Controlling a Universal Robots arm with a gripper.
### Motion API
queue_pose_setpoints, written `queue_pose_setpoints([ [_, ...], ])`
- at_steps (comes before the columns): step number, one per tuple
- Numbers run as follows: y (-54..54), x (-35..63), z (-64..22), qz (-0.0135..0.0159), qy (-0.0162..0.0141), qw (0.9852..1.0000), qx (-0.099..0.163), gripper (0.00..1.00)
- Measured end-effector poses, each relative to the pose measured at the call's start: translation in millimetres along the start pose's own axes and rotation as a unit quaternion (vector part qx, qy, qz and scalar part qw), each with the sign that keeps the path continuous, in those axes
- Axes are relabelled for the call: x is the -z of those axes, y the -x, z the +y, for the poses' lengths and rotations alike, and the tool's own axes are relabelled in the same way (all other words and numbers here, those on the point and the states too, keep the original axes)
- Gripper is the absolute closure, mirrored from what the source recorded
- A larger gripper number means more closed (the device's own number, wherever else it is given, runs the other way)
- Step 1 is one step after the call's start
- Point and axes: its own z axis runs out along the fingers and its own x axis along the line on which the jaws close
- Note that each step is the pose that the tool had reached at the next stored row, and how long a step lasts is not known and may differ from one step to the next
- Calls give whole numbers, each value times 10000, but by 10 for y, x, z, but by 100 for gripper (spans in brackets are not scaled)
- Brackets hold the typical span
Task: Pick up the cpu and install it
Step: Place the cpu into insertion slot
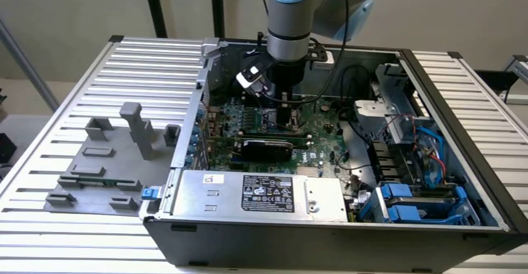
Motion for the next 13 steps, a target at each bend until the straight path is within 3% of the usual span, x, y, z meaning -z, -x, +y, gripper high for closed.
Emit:
queue_pose_setpoints([
  [6, 0, 2, 0, -2, 0, 10000, 0, 37],
  [13, 1, 28, 1, -41, -1, 10000, 8, 37],
])
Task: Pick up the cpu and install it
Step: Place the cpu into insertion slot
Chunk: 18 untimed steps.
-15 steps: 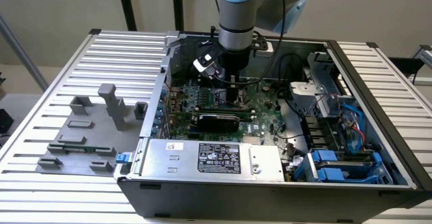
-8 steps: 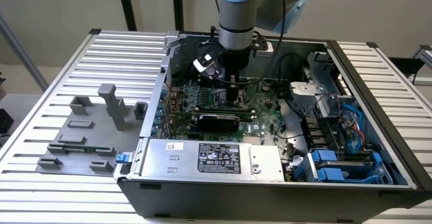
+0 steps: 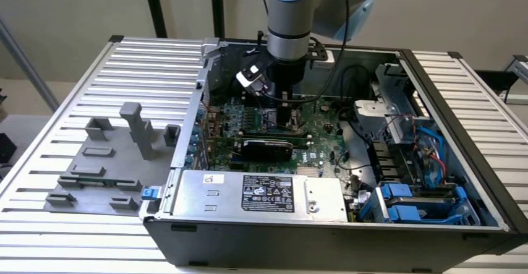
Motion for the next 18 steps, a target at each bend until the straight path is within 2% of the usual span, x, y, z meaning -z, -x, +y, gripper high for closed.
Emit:
queue_pose_setpoints([
  [5, 0, 9, 0, -12, -3, 10000, 2, 37],
  [12, 0, 36, 1, -12, -9, 10000, 2, 37],
  [13, 0, 44, 1, -12, -10, 10000, 1, 40],
  [16, 1, 72, 2, -12, -13, 10000, 2, 58],
  [17, 1, 83, 3, -12, -15, 10000, 2, 58],
  [18, 3, 92, 3, -12, -17, 10000, 2, 64],
])
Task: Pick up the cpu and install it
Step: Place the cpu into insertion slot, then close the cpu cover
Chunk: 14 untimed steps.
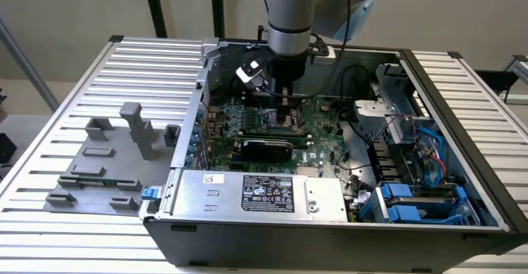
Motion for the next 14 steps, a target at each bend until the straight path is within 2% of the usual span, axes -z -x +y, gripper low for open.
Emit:
queue_pose_setpoints([
  [1, 2, 8, 0, 0, -1, 10000, 0, 70],
  [2, 5, 13, 0, 0, -1, 10000, 0, 70],
  [4, 13, 17, -6, 0, -2, 10000, 0, 82],
  [5, 18, 17, -11, 1, -2, 10000, 0, 82],
  [6, 21, 17, -18, 1, -2, 10000, 0, 89],
  [14, 24, 18, -23, 0, -2, 10000, 0, 89],
])
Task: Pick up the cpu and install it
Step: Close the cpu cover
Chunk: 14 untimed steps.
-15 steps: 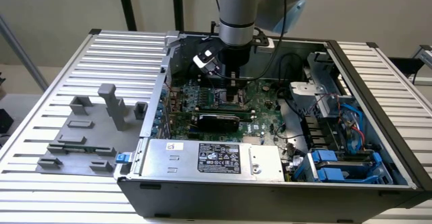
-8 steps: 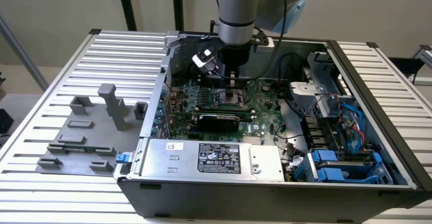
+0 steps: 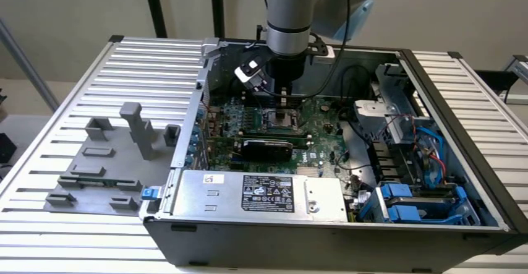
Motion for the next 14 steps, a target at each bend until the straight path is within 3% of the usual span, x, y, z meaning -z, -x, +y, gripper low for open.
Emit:
queue_pose_setpoints([
  [11, 1, 2, 16, -1, -2, 10000, 1, 89],
  [14, 14, 63, 122, 2, -42, 10000, 0, 89],
])
